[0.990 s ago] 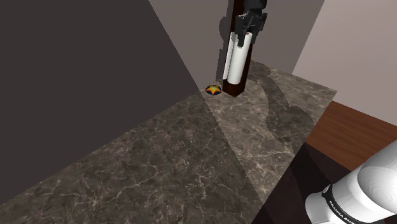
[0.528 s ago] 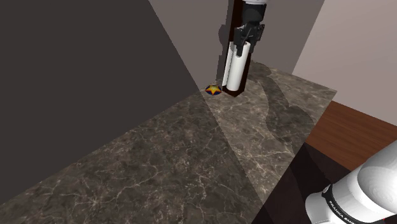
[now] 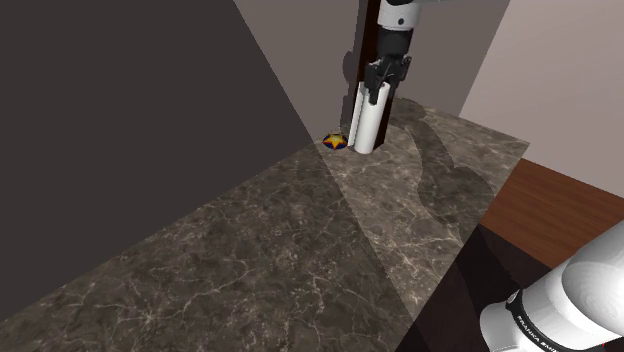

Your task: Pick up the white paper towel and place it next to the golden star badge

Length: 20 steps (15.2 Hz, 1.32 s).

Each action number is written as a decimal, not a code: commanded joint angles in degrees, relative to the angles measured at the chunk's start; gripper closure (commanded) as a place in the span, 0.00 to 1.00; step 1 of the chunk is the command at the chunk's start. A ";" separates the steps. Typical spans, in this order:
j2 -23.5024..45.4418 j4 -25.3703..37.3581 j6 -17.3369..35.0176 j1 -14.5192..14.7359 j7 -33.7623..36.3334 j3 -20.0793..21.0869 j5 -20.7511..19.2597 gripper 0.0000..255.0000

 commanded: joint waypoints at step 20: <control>3.19 -8.68 11.90 0.09 -0.39 0.10 0.05 1.00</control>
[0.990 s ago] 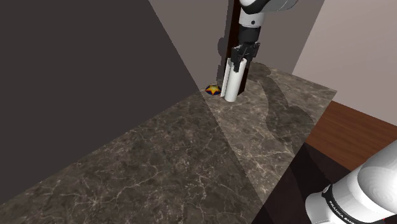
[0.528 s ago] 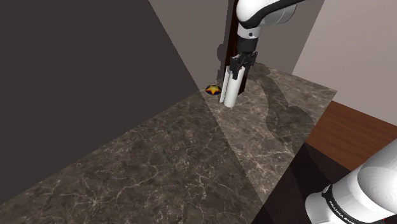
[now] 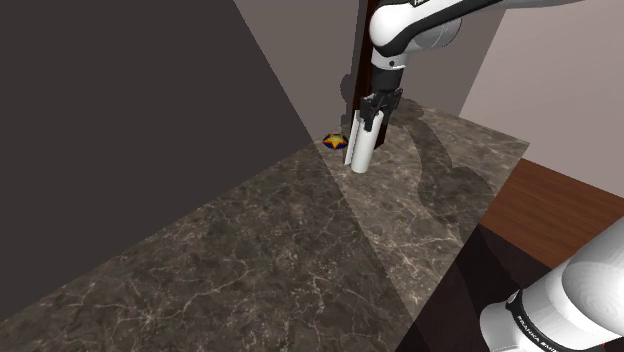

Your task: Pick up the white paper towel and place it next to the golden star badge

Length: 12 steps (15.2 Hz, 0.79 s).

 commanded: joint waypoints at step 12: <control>-1.55 4.07 -5.61 -0.14 0.00 -0.13 -0.04 0.00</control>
